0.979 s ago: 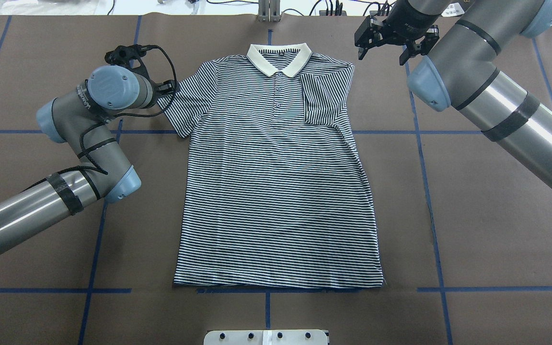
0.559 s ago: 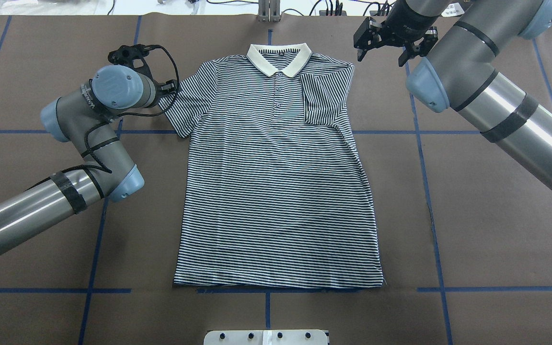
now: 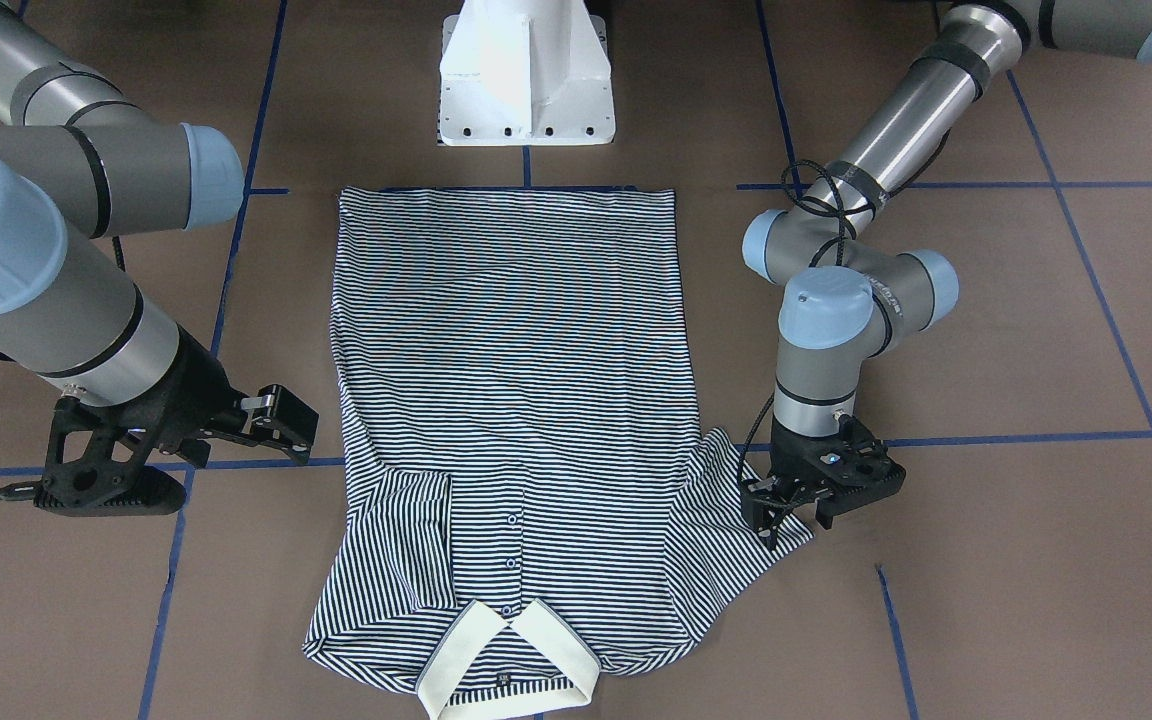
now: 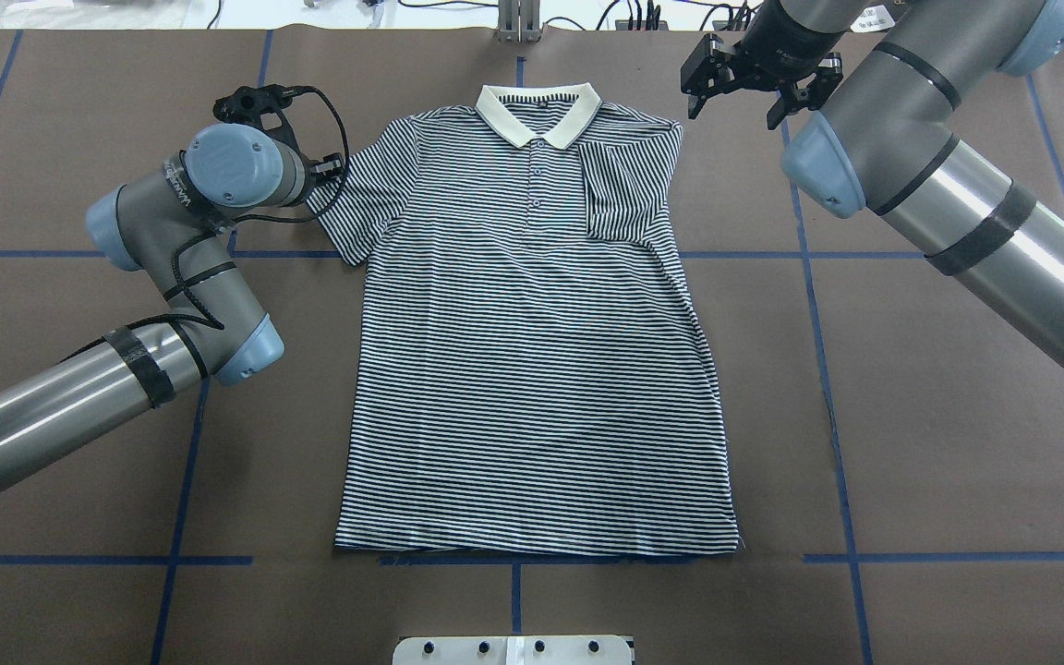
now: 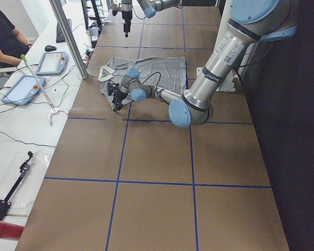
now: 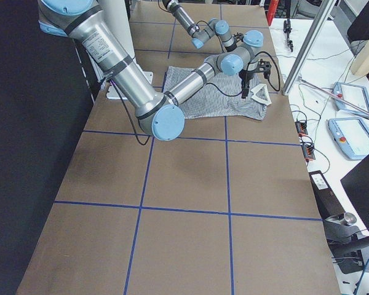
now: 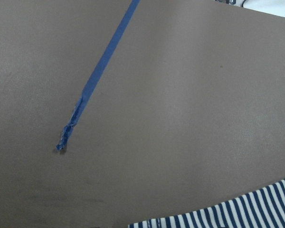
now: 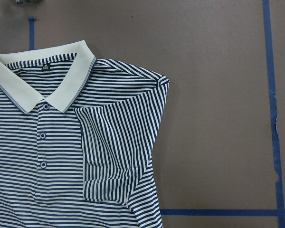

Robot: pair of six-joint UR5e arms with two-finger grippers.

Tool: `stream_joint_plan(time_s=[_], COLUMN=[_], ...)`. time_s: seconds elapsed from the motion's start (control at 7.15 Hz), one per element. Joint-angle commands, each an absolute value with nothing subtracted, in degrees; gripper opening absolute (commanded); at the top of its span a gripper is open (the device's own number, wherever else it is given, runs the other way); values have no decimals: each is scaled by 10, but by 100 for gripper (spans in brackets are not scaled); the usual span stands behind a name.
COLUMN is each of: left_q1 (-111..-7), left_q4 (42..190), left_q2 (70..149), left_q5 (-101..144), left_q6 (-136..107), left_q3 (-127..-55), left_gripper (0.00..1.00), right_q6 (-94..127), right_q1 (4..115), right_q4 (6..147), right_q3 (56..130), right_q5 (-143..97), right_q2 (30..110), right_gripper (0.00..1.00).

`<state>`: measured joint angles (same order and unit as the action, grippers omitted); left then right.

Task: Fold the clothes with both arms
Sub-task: 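Release the sleeve and lift the right gripper while the left gripper approaches the other sleeve, then grasp the sleeve nearest the left gripper and fold it inward across the shirt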

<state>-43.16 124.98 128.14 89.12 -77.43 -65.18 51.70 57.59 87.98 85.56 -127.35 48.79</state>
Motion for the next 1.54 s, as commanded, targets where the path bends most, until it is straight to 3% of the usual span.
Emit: stream_joint_plan(time_s=[0.0,0.14,0.42,0.7,0.84,0.98,1.26,1.4], left_q1=[-432,-432,-434,-438,-438,-437,-417,-412], left_q4=[1250,1250,1249,1222,1209,1209,1240,1268], left_q2=[1285,1289,1292,1299,1325,1354,1472,1478], left_q5=[892,892,894,934,934,935,926,925], left_q6=[-774,-773,-770,-791,-820,-876,-959,-966], left_q3=[-653,-653,-665,-743,-742,-728,-568,-548], left_gripper=[11,0,0,0,0,0,0,0], right_q6=[518,518,518,518,518,518,518,517], right_q1=[576,576,576,576,576,577,577,577], right_q4=[880,880,880,879,877,875,875,875], right_q3=[855,855,854,855,856,858,866,867], right_q5=[-1274,-1274,-1274,-1274,-1274,-1273,-1273,-1273], right_q2=[489,489,490,491,495,497,499,500], right_gripper=[100,100,100,100,100,100,100,100])
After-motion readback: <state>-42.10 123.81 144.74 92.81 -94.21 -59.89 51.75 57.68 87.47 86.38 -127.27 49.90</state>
